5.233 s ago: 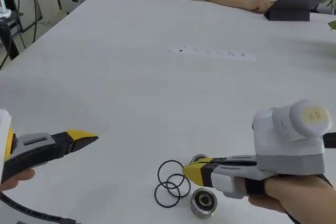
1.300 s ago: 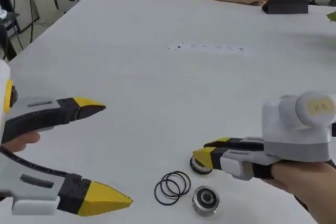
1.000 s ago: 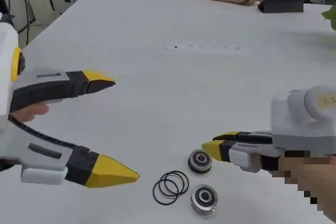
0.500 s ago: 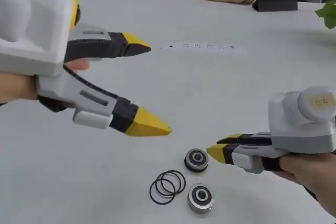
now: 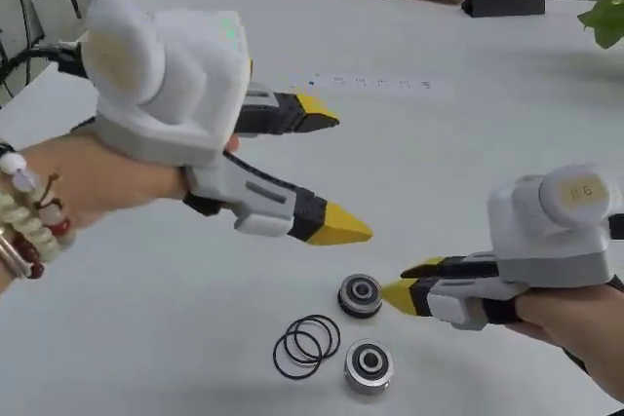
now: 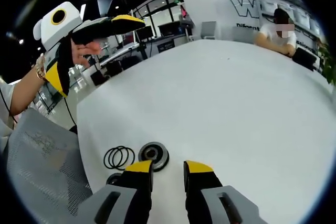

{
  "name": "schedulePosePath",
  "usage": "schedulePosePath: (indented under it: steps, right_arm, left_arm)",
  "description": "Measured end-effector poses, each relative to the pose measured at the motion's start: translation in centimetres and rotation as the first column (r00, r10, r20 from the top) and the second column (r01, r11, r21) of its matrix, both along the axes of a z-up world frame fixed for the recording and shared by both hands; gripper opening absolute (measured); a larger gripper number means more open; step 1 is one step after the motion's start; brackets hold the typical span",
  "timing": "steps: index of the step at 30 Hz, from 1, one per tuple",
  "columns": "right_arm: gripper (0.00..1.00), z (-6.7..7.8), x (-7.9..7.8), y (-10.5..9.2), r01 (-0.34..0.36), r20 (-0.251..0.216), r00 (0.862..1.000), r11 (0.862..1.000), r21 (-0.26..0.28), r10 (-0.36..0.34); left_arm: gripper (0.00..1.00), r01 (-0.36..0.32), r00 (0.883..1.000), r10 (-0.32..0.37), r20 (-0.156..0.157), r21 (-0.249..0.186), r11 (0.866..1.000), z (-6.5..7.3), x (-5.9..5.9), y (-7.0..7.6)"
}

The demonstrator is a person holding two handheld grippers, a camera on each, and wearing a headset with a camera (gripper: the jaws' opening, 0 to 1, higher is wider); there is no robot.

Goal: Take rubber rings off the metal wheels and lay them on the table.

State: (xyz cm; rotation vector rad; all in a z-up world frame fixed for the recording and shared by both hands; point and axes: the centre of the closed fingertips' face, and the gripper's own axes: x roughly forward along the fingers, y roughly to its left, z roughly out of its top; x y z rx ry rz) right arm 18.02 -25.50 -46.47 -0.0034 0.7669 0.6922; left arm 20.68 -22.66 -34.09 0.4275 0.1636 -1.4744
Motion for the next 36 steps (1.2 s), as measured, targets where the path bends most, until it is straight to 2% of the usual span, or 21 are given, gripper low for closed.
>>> schedulePosePath:
  steps: [3, 6, 8, 12, 18, 21, 24, 27, 29, 30, 36]
  right_arm:
    - [0.21, -0.1, -0.1, 0.1, -0.009, -0.004, 1.000, 1.000, 0.001, 0.009]
    - [0.21, -0.2, -0.3, 0.3, -0.025, -0.008, 1.000, 1.000, 0.000, 0.025]
    - [0.22, -0.3, -0.5, 0.6, -0.036, -0.015, 0.999, 0.999, 0.006, 0.036]
    - [0.23, -0.5, -0.9, 1.0, -0.052, -0.028, 0.998, 0.998, 0.017, 0.053]
    - [0.24, -0.9, -1.3, 1.4, -0.080, -0.036, 0.996, 0.997, 0.005, 0.080]
    - [0.24, -1.0, -1.3, 1.5, -0.084, -0.035, 0.996, 0.996, 0.008, 0.085]
    - [0.24, -1.1, -1.3, 1.7, -0.094, -0.026, 0.995, 0.996, -0.003, 0.094]
    - [0.28, -1.4, -1.2, 1.6, -0.098, -0.005, 0.995, 0.994, -0.037, 0.098]
    - [0.30, -1.3, -1.0, 1.6, -0.102, 0.011, 0.995, 0.994, -0.044, 0.103]
    - [0.29, -1.3, -1.0, 1.7, -0.108, 0.014, 0.994, 0.993, -0.049, 0.109]
    - [0.26, -1.6, -1.2, 1.9, -0.133, 0.028, 0.990, 0.988, -0.074, 0.135]
  left_arm:
    - [0.57, -0.014, 1.000, 0.014, -0.026, -0.004, 1.000, -1.5, -0.2, -0.3]
    - [0.51, -0.039, 0.997, 0.038, -0.070, -0.009, 0.999, -3.4, -0.7, -0.5]
    - [0.48, -0.052, 0.995, 0.051, -0.081, -0.001, 0.999, -4.7, -0.8, -0.5]
    - [0.44, -0.054, 0.994, 0.060, -0.094, 0.056, 0.997, -7.1, -1.1, -0.6]
    - [0.33, -0.046, 0.993, 0.056, -0.107, 0.096, 0.994, -9.1, -1.7, -1.0]
    - [0.31, -0.058, 0.990, 0.072, -0.123, 0.112, 0.992, -10.1, -1.6, -1.0]
    - [0.24, -0.060, 0.989, 0.076, -0.124, 0.127, 0.990, -10.8, -1.7, -0.9]
    - [0.19, -0.060, 0.987, 0.080, -0.140, 0.141, 0.988, -11.6, -1.9, -0.8]
    - [0.20, -0.058, 0.989, 0.078, -0.125, 0.159, 0.986, -11.9, -2.0, -0.7]
    - [0.19, -0.057, 0.989, 0.076, -0.127, 0.147, 0.988, -11.7, -2.0, -0.8]
    - [0.12, -0.044, 0.988, 0.064, -0.137, 0.141, 0.989, -11.8, -2.4, -1.2]
